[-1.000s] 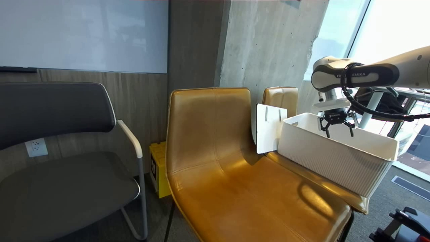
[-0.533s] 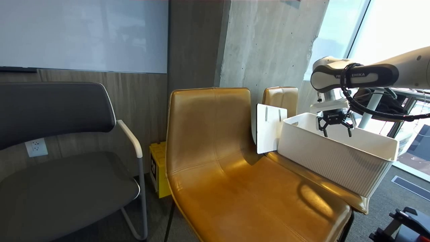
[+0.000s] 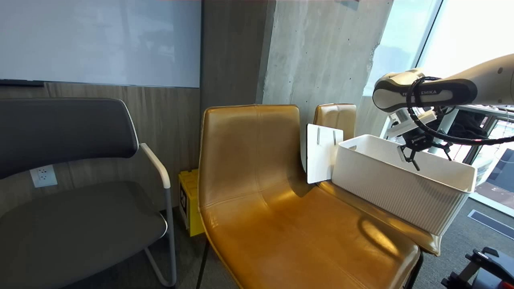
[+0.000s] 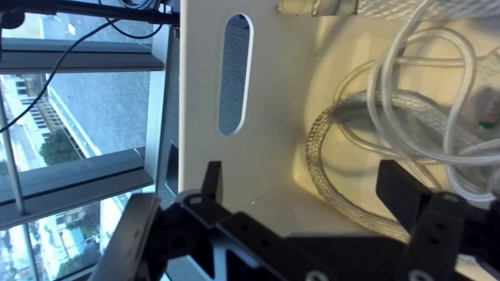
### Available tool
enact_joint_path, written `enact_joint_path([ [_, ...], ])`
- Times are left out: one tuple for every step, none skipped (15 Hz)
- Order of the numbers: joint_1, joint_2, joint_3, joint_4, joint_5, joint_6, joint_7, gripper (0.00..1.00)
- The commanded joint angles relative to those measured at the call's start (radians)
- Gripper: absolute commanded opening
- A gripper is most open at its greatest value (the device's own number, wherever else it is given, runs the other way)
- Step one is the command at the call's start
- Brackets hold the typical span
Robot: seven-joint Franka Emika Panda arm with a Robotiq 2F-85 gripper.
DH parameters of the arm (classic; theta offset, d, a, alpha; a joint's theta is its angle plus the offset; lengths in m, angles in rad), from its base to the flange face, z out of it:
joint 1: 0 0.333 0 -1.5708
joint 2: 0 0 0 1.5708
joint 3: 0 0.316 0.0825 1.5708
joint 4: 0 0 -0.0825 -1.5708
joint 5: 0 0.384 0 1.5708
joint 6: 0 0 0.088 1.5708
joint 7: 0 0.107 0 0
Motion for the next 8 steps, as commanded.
enact_joint_path([
  [0.018,-0.032,-0.086,-0.022,-0.118,-0.151,-0.134,1.0],
  [0.023,-0.033,-0.111,-0.023,-0.163,-0.183,-0.188,1.0],
  [0.03,-0.034,-0.135,-0.023,-0.208,-0.211,-0.243,1.0],
  [0.037,-0.035,-0.159,-0.025,-0.253,-0.231,-0.306,1.0],
  [0.044,-0.038,-0.182,-0.028,-0.298,-0.25,-0.373,1.0],
  [0.052,-0.041,-0.205,-0.032,-0.345,-0.264,-0.445,1.0],
  [0.062,-0.042,-0.224,-0.037,-0.389,-0.276,-0.512,1.0],
  [0.073,-0.047,-0.239,-0.047,-0.432,-0.293,-0.586,1.0],
])
